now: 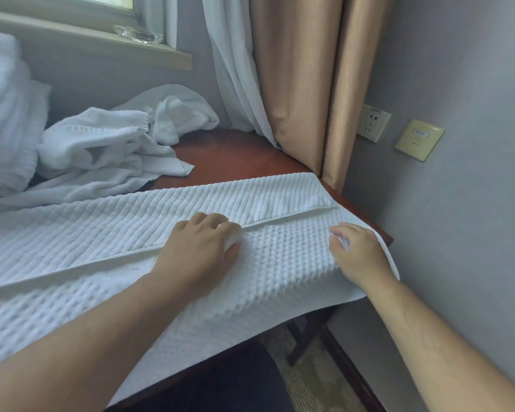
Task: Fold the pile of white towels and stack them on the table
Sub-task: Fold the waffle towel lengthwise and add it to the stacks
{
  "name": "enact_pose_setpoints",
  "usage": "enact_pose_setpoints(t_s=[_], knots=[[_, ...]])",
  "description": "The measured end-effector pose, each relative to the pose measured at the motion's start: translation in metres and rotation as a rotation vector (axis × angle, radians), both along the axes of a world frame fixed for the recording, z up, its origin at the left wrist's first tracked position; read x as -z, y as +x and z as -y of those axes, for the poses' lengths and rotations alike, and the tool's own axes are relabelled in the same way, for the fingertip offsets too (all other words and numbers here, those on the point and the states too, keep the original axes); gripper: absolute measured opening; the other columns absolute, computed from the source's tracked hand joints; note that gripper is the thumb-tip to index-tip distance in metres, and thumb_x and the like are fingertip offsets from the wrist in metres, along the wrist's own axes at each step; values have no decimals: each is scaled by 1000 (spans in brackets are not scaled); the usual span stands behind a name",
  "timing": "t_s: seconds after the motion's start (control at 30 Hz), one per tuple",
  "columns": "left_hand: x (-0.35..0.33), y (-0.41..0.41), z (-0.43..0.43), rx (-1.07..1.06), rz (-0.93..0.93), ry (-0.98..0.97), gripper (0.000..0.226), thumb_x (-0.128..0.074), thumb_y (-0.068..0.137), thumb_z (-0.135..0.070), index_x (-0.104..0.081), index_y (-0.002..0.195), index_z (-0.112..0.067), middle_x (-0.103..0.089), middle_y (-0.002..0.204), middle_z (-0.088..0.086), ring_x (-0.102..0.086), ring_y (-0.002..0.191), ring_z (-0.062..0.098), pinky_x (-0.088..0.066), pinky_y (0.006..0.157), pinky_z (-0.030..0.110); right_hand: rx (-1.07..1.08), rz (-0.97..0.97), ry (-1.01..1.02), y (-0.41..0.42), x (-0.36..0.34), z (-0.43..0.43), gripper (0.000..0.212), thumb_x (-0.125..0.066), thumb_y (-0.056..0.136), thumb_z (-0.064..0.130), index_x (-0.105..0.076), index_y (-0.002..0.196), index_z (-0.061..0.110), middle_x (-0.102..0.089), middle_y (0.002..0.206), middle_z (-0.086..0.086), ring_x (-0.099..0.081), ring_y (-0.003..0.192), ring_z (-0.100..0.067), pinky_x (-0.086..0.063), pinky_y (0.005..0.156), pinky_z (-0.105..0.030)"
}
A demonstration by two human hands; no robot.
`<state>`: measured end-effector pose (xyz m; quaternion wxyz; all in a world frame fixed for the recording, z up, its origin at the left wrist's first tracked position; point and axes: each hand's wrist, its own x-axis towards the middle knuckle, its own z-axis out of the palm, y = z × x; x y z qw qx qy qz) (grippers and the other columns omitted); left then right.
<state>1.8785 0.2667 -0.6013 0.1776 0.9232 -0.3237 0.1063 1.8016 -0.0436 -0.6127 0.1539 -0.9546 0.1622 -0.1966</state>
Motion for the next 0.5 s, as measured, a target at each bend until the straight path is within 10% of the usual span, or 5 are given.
enact_pose_setpoints(t_s=[0.23,0.5], knots=[[-9,8,2,-169,107,124,25,-45,102,-36,-66,110,-26,-61,110,-8,-53,101,17,-46,75,32,260,116,271,50,-25,-16,23,-52,96,26,-64,115,20,-65,110,3,-53,72,-3,-37,53,-21],[-4,18,7,-147,236,146,14,-57,97,-14,-55,86,-22,-53,84,-7,-50,78,17,-30,53,29,449,41,1023,108,-60,2,25,-58,98,18,-63,120,6,-69,108,-12,-74,79,-26,-57,50,-28]])
